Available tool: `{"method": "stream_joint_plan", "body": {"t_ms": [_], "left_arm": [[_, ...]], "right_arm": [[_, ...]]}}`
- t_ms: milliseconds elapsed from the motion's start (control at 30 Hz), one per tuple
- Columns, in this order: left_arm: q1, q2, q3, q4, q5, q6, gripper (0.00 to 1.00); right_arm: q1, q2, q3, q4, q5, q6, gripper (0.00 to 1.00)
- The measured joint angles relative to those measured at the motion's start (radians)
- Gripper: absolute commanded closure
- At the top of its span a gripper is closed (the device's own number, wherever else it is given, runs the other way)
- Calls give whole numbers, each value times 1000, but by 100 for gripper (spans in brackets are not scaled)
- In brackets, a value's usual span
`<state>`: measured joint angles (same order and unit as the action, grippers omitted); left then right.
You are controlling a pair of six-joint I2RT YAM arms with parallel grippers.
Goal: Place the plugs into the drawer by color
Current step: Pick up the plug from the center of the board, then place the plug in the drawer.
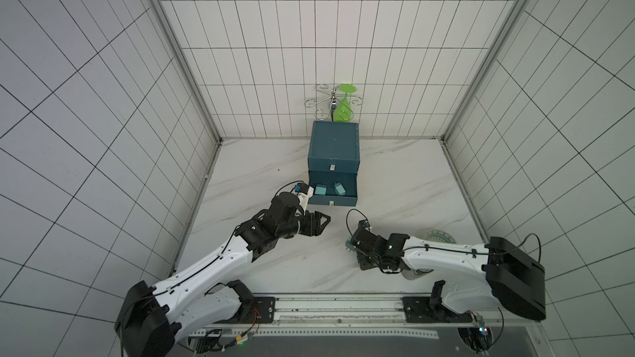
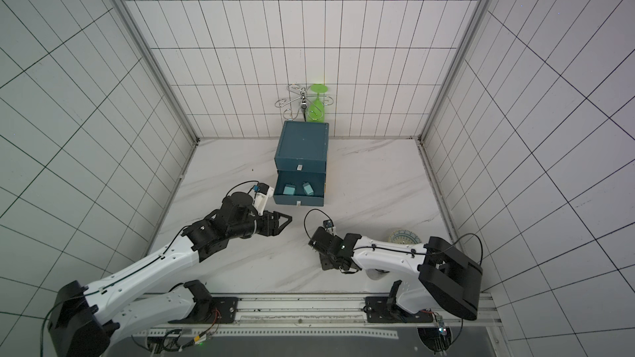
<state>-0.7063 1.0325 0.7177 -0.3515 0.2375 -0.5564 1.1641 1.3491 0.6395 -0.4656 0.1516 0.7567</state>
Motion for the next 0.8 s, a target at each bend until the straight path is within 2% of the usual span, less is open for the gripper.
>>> {"method": "stream_joint_plan", "body": {"t_ms": [167, 267, 367, 467, 600, 800], "left_arm": [[0, -7, 0, 0, 3, -1, 30], [0, -34, 0, -4, -8, -4, 30], [0, -73, -3, -2, -32, -8, 30], [1, -109, -21, 5, -61, -13, 29], [2, -113, -39, 12, -91, -23, 29], [3, -97, -42, 22, -94, -26, 30]], "right_arm": [[0, -166, 56, -130, -10, -30, 70], [-16, -246, 165, -215, -10, -71, 70], [-69, -249, 320, -285, -23, -133, 70], [-151, -191, 462, -328, -66, -206, 71], [-261, -12, 659, -375, -150, -296, 71], [-335, 241, 847, -401, -210, -385, 69]]}}
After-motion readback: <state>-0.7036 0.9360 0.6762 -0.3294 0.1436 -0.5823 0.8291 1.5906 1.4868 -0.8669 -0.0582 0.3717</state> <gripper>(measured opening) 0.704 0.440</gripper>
